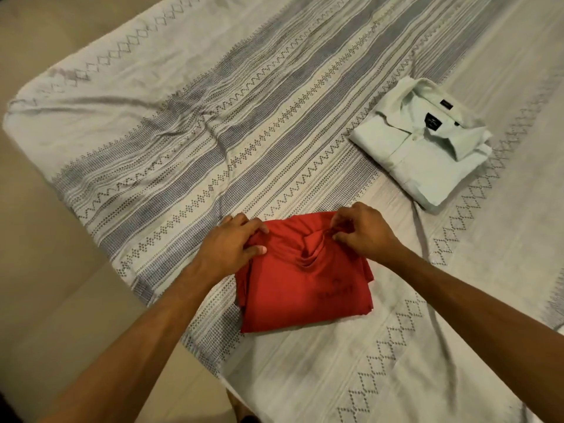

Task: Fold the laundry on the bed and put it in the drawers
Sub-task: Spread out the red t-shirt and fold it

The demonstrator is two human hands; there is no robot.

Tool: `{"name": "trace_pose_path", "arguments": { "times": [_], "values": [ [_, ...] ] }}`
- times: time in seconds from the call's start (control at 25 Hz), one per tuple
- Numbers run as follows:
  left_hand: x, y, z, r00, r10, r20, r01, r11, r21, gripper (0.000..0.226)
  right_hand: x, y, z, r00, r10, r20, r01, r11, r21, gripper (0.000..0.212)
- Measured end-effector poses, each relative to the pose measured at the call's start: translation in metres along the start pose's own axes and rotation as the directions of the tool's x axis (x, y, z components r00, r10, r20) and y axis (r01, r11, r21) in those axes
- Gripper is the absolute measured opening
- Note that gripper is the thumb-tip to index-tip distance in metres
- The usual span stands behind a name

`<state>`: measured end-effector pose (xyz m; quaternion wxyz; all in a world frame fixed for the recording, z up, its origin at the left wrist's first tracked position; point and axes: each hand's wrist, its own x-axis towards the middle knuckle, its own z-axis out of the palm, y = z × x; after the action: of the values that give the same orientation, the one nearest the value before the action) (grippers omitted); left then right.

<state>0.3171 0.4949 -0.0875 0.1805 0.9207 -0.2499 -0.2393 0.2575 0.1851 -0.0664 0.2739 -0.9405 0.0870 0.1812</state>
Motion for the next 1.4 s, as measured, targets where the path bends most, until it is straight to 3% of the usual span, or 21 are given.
{"name": "trace_pose_path", "arguments": {
  "times": [0.12,0.24,0.32,0.48,0.64,0.76,0.84,0.88,0.96,1.0,1.16,1.32,1.4],
  "values": [
    [-0.006,-0.009,-0.003,1.0,0.0,0.024,0.006,0.965,-0.261,0.029,0.002,-0.008,-0.009,0.999,-0.043,-0.03,0.04,0.995,-0.095,0.016],
    [-0.015,-0.012,-0.016,0.998,-0.051,-0.036,0.026,0.866,-0.5,0.023,-0.001,-0.011,-0.017,0.984,-0.18,-0.004,0.178,0.969,0.17,0.017],
    [-0.021,-0.018,-0.023,0.995,-0.075,-0.068,0.025,0.832,-0.555,0.022,-0.002,-0.009,-0.017,0.979,-0.202,0.024,0.19,0.949,0.253,0.018],
    [-0.032,-0.023,-0.025,0.99,-0.141,-0.019,0.097,0.764,-0.638,0.028,0.001,0.008,-0.001,0.989,-0.13,0.065,0.121,0.985,0.123,0.028],
    [-0.028,-0.014,-0.032,0.99,-0.137,0.034,0.111,0.606,-0.788,0.027,0.001,0.001,0.001,0.989,-0.146,-0.01,0.147,0.988,0.051,0.026],
    [-0.03,-0.017,-0.028,0.985,-0.17,0.004,0.118,0.67,-0.732,0.023,-0.007,-0.016,0.004,0.971,-0.186,-0.152,0.144,0.957,-0.252,0.04],
    [-0.033,-0.017,-0.026,0.984,-0.178,0.005,0.121,0.644,-0.756,0.022,-0.015,-0.042,0.013,0.957,-0.235,-0.17,0.223,0.971,-0.09,0.035],
    [-0.034,-0.016,-0.025,0.984,-0.177,0.0,0.113,0.626,-0.771,0.022,-0.019,-0.06,0.019,0.972,-0.219,-0.088,0.228,0.968,0.101,0.027],
    [-0.033,-0.013,-0.026,0.988,-0.156,-0.014,0.086,0.617,-0.782,0.021,-0.023,-0.092,0.04,0.974,-0.145,0.172,0.077,0.934,0.35,0.017],
    [-0.032,-0.011,-0.027,0.989,-0.146,-0.02,0.076,0.62,-0.781,0.02,-0.022,-0.104,0.051,0.964,-0.119,0.236,0.02,0.923,0.384,0.014],
    [-0.035,-0.013,-0.028,0.989,-0.147,-0.014,0.085,0.643,-0.761,0.02,-0.013,-0.122,0.073,0.971,-0.005,0.24,-0.132,0.825,0.55,0.015],
    [-0.037,-0.017,-0.027,0.983,-0.182,0.018,0.121,0.573,-0.811,0.018,-0.007,-0.123,0.066,0.902,0.023,0.431,-0.308,0.735,0.605,0.02],
    [-0.041,-0.022,-0.022,0.954,-0.301,0.016,0.175,0.509,-0.843,0.014,-0.001,-0.123,0.065,0.897,0.078,0.434,-0.36,0.699,0.618,0.026]
  ]
}}
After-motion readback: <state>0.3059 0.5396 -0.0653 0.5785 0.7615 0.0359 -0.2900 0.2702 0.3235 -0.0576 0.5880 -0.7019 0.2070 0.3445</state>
